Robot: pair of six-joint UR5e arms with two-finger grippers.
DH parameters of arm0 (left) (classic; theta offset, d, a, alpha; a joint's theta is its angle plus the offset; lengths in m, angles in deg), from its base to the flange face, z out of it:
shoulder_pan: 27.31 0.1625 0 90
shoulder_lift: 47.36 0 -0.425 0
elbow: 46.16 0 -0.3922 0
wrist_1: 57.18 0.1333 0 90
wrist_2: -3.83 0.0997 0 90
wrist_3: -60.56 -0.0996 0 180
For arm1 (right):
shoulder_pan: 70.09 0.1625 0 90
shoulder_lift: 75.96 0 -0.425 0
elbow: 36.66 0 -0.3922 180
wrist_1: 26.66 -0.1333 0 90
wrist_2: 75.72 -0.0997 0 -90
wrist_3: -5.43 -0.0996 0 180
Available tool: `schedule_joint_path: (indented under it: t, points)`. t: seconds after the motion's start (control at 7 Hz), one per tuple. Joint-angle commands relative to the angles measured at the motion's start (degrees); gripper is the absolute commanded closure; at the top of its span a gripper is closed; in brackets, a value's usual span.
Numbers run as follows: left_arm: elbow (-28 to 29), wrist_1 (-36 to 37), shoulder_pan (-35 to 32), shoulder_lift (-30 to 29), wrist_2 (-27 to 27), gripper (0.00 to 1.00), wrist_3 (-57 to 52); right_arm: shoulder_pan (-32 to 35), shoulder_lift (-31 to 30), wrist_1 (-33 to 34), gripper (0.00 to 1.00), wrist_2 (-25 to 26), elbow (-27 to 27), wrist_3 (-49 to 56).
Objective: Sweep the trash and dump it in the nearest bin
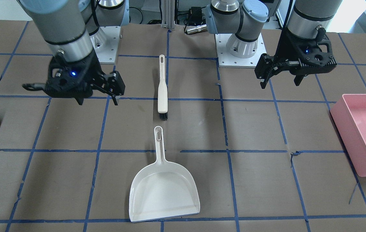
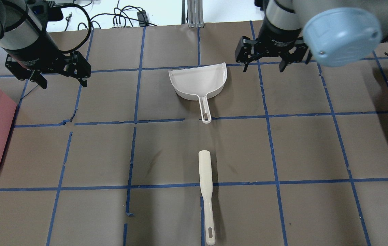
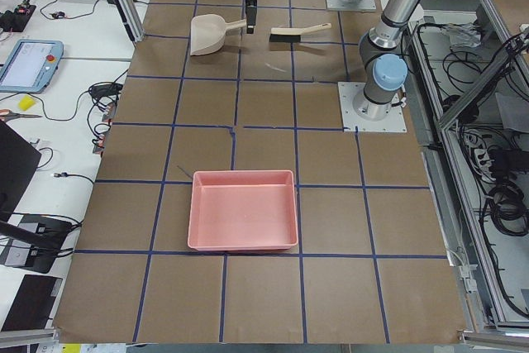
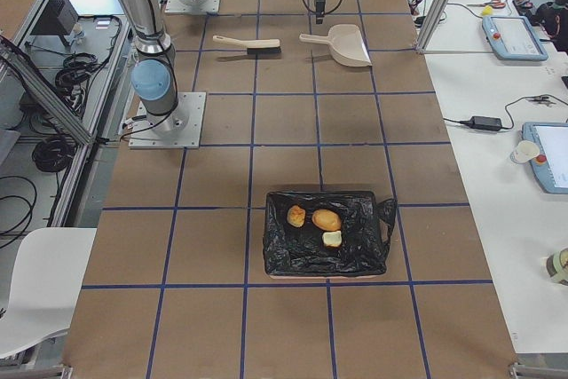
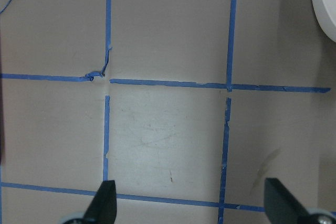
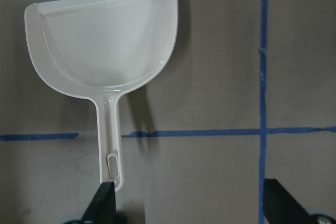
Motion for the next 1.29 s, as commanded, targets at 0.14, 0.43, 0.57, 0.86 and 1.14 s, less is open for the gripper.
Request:
schedule_joint_path:
  t: [0.14,0.43,0.57,0.86,1.14]
  points:
    - [0.00,0.00,0.00,-0.11,0.00,0.00,0.00,-2.65,-5.49,-4.65,0.00,-0.26,1.18,1.50]
    - [0.00,0.00,0.00,-0.11,0.00,0.00,-0.09,-2.47,-5.58,-4.90,0.00,-0.08,1.45,1.67]
    - [0.00,-0.09,0.00,-0.11,0.00,0.00,-0.09,-2.47,-5.49,-4.55,0.00,3.58,1.45,1.59]
    - [0.00,-0.09,0.00,-0.11,0.09,0.00,-0.09,-2.47,-5.49,-4.63,0.00,5.73,1.54,1.41]
    - [0.00,-0.09,0.00,-0.11,0.00,0.00,0.00,-2.64,-5.22,-4.55,0.00,5.19,1.63,1.85]
